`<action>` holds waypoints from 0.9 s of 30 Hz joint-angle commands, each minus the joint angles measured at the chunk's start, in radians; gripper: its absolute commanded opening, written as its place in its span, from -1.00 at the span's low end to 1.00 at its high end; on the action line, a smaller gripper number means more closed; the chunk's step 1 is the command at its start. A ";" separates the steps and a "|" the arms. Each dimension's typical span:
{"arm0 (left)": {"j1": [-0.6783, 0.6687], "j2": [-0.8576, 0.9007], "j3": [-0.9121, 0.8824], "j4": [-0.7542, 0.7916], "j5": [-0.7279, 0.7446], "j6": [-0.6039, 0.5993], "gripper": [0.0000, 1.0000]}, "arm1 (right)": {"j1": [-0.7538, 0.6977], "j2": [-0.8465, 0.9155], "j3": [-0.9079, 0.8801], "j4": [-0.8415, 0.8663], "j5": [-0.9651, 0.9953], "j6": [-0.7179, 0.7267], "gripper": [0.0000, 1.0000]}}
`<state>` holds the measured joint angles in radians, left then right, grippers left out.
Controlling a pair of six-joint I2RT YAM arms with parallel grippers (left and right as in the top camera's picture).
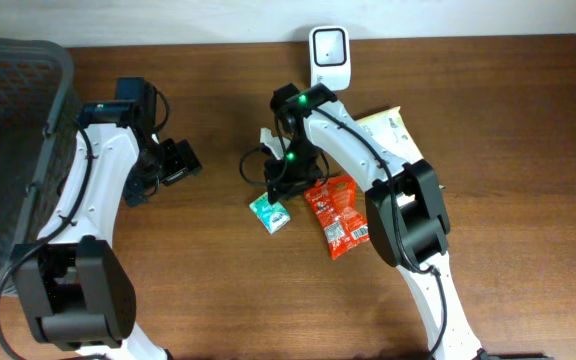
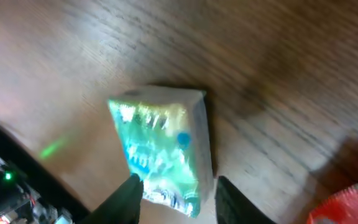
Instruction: Scan the item barcode
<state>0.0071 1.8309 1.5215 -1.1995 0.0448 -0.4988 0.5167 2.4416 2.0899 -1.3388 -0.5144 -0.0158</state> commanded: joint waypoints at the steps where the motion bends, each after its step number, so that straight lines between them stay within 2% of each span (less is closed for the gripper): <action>1: 0.001 0.013 -0.003 0.002 -0.008 -0.005 0.98 | 0.003 0.002 -0.060 0.042 -0.017 -0.010 -0.23; 7: 0.001 0.013 -0.003 0.002 -0.008 -0.005 0.98 | 0.004 0.002 -0.095 0.085 -0.041 -0.010 -0.25; 9: 0.001 0.013 -0.003 0.002 -0.008 -0.005 0.98 | 0.004 0.002 -0.095 0.084 -0.040 -0.002 -0.64; 11: 0.001 0.013 -0.003 0.002 -0.008 -0.005 0.98 | 0.004 0.002 -0.095 0.084 -0.053 -0.002 -0.81; 13: 0.001 0.013 -0.003 0.002 -0.008 -0.005 0.98 | 0.004 0.002 -0.095 0.085 -0.061 -0.003 -0.81; 17: 0.001 0.013 -0.003 0.002 -0.008 -0.005 0.98 | 0.005 0.002 -0.095 0.091 -0.061 -0.002 -0.21; 18: 0.001 0.013 -0.003 0.002 -0.008 -0.005 0.98 | 0.008 0.002 -0.095 0.092 -0.062 -0.002 -0.17; 24: 0.001 0.013 -0.003 0.001 -0.008 -0.005 0.98 | 0.020 0.002 -0.099 0.116 -0.057 0.028 -0.19; 25: 0.001 0.013 -0.003 0.000 -0.008 -0.005 0.98 | 0.021 0.002 -0.101 0.122 -0.057 0.028 -0.29; 27: 0.001 0.013 -0.003 -0.002 -0.008 -0.005 0.98 | 0.021 0.002 -0.117 0.140 -0.057 0.032 -0.33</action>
<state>0.0071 1.8309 1.5215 -1.1999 0.0448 -0.4988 0.5285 2.4416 1.9984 -1.2137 -0.5671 0.0086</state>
